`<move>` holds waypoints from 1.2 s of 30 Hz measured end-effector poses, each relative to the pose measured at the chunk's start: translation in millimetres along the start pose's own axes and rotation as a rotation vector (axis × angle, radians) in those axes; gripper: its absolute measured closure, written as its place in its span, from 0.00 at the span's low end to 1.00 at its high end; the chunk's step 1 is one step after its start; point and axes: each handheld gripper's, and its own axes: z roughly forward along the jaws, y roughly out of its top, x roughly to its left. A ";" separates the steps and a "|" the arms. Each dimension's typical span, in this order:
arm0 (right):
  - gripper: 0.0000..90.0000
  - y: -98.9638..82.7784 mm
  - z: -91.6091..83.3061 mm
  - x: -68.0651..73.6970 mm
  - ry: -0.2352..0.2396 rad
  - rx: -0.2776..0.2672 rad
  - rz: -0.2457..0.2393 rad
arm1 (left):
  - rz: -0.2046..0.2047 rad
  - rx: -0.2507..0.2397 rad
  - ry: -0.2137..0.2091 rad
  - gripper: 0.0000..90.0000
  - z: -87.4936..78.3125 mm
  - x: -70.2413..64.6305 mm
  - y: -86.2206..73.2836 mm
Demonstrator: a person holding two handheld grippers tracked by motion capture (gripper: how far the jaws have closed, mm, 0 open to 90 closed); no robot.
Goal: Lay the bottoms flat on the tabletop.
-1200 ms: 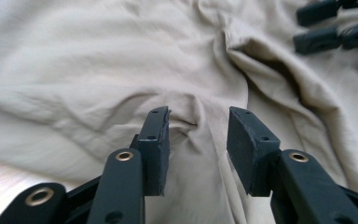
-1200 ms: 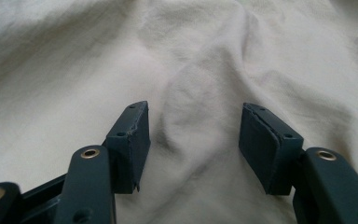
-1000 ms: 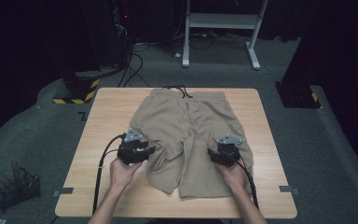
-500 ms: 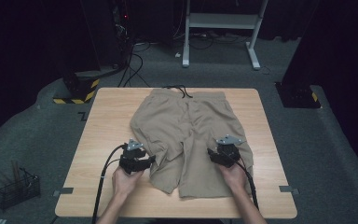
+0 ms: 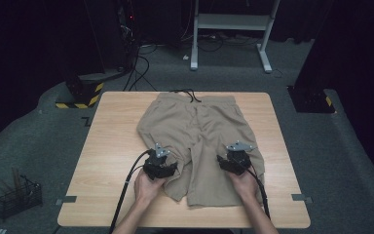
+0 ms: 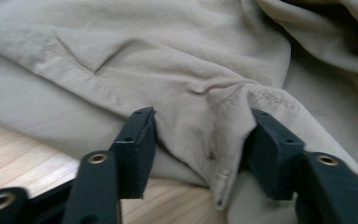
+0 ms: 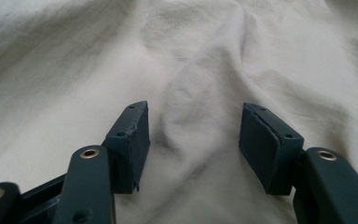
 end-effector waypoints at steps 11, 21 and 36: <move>0.48 -0.1 -0.2 0.0 -0.002 0.001 -0.003 | -0.050 -0.070 -0.078 0.98 -25.9 23.9 -1.7; 0.48 -0.2 -0.3 0.2 -0.002 0.001 -0.001 | 0.035 -0.038 -0.086 0.99 -47.4 18.8 -8.8; 0.48 -0.3 -0.5 0.0 -0.001 0.003 0.002 | -0.061 -0.026 -0.133 0.64 -62.5 34.1 -38.4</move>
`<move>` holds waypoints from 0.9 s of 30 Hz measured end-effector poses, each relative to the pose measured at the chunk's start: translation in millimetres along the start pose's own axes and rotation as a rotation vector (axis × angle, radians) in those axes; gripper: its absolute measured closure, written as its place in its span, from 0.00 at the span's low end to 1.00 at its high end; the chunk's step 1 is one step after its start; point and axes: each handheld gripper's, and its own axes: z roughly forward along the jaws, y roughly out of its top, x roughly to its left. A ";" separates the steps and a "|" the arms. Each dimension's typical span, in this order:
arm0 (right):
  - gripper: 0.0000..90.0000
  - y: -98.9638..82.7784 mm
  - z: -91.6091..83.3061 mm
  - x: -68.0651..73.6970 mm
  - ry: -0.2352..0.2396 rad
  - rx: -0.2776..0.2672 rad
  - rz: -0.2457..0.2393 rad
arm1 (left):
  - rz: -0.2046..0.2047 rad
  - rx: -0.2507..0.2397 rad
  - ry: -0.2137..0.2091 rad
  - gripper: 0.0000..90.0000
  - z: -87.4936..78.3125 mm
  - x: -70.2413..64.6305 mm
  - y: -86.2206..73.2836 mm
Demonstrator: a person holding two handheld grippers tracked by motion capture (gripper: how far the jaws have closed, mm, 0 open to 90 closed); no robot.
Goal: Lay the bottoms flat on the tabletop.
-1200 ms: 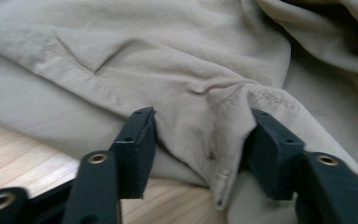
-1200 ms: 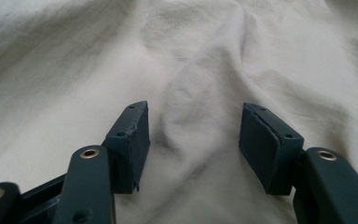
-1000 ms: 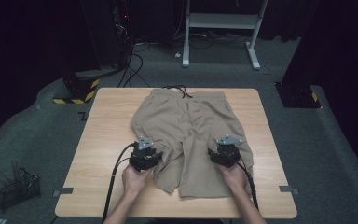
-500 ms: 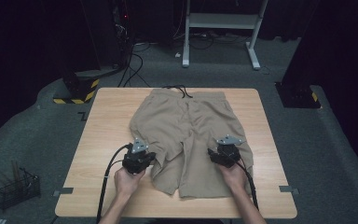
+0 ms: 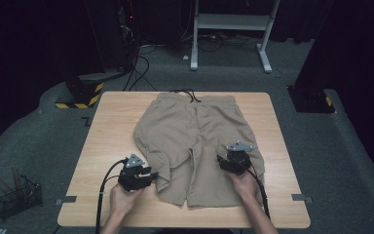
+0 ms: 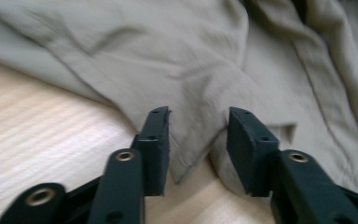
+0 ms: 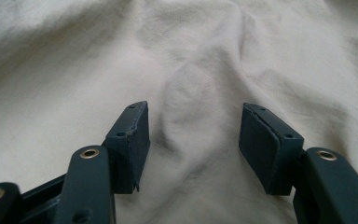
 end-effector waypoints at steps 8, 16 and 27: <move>0.48 0.0 0.0 0.1 -0.001 -0.001 -0.002 | -0.087 -0.032 0.059 0.56 1.8 13.5 5.4; 0.48 -0.1 -0.2 0.2 -0.001 0.000 0.000 | -0.124 -0.077 0.033 0.55 -3.8 18.1 6.8; 0.48 -0.1 -0.2 0.2 -0.002 0.000 0.000 | -0.130 0.037 0.169 0.57 23.7 17.2 5.4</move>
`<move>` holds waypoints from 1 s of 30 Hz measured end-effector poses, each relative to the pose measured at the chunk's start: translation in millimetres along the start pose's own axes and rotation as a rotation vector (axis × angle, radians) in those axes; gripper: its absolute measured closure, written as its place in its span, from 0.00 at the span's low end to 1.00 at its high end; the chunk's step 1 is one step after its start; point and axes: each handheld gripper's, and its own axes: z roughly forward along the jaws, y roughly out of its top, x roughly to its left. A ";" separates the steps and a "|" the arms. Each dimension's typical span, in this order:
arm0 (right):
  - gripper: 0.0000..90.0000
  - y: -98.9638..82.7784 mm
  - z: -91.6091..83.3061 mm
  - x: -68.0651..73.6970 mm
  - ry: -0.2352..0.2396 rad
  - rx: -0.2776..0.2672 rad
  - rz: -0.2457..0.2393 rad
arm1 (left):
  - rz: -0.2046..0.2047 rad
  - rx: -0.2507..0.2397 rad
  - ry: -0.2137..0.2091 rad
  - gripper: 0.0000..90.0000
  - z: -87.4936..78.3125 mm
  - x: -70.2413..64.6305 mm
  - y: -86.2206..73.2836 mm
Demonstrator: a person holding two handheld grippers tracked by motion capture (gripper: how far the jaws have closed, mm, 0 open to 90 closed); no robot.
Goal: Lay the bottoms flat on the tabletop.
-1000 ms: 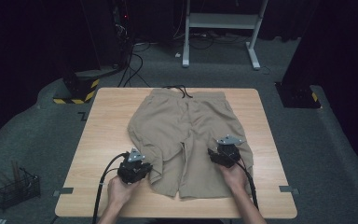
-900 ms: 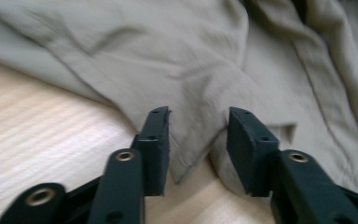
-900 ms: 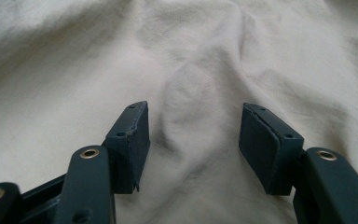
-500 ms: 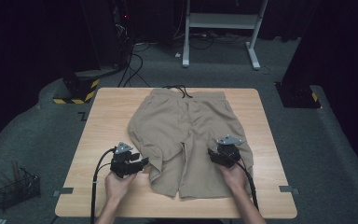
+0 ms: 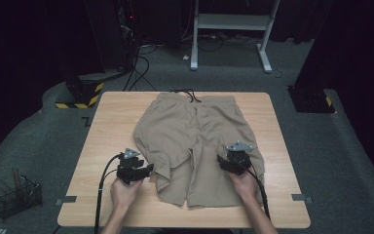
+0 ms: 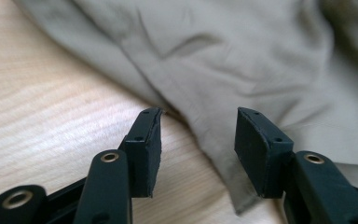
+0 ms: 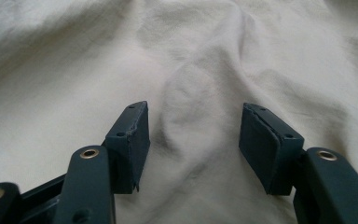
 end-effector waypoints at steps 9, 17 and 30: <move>0.48 -0.2 -0.1 -0.2 0.001 -0.001 0.002 | 0.058 0.008 0.054 0.76 12.2 -10.5 1.9; 0.48 -0.1 0.0 -0.5 0.002 0.000 0.003 | 0.059 0.038 0.021 0.99 -7.7 -1.8 -3.1; 0.48 -0.1 0.0 -0.6 0.002 0.001 0.004 | -0.012 0.077 0.007 0.99 -57.9 44.9 -34.5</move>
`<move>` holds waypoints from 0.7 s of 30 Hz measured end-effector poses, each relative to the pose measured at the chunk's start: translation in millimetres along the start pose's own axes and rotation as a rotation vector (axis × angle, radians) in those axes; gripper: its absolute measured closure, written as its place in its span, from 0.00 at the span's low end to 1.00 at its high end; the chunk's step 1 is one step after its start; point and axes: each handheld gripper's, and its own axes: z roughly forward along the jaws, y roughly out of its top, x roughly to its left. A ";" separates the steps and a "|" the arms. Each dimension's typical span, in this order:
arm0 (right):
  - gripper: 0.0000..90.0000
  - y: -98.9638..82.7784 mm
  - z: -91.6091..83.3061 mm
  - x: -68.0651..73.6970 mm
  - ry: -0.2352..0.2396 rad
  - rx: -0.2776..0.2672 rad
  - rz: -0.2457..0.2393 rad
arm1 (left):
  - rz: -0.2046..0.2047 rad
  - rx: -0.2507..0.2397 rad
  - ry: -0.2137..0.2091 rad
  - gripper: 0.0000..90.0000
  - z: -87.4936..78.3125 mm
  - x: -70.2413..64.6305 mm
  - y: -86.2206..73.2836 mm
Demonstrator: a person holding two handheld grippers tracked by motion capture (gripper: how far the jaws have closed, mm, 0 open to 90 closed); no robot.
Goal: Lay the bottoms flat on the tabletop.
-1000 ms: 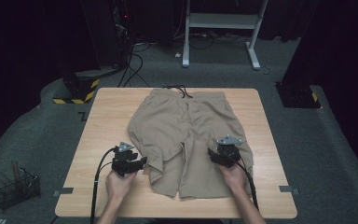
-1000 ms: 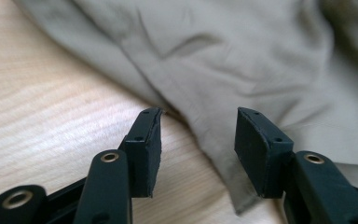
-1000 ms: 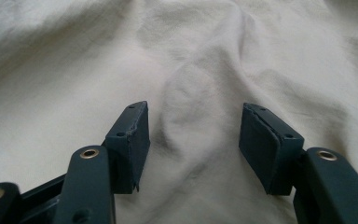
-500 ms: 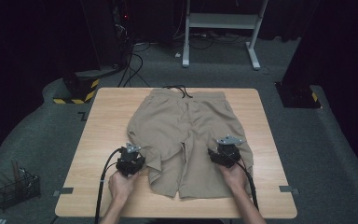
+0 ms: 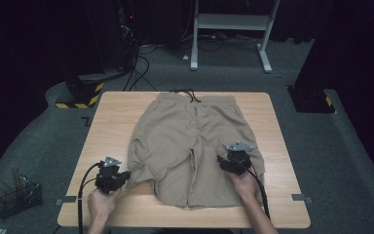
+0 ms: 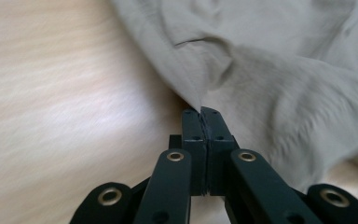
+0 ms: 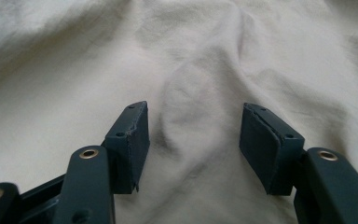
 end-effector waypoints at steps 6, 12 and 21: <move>0.48 0.0 0.1 -0.1 0.000 0.000 0.002 | -0.004 0.062 0.057 0.97 -9.6 16.3 -17.5; 0.48 0.1 0.1 -1.3 0.020 0.005 0.020 | -0.040 0.020 0.099 0.76 -15.9 15.6 -19.4; 0.52 -15.2 -37.3 -2.6 0.011 0.015 -0.017 | 0.074 -0.119 -0.041 0.47 10.0 -28.0 21.3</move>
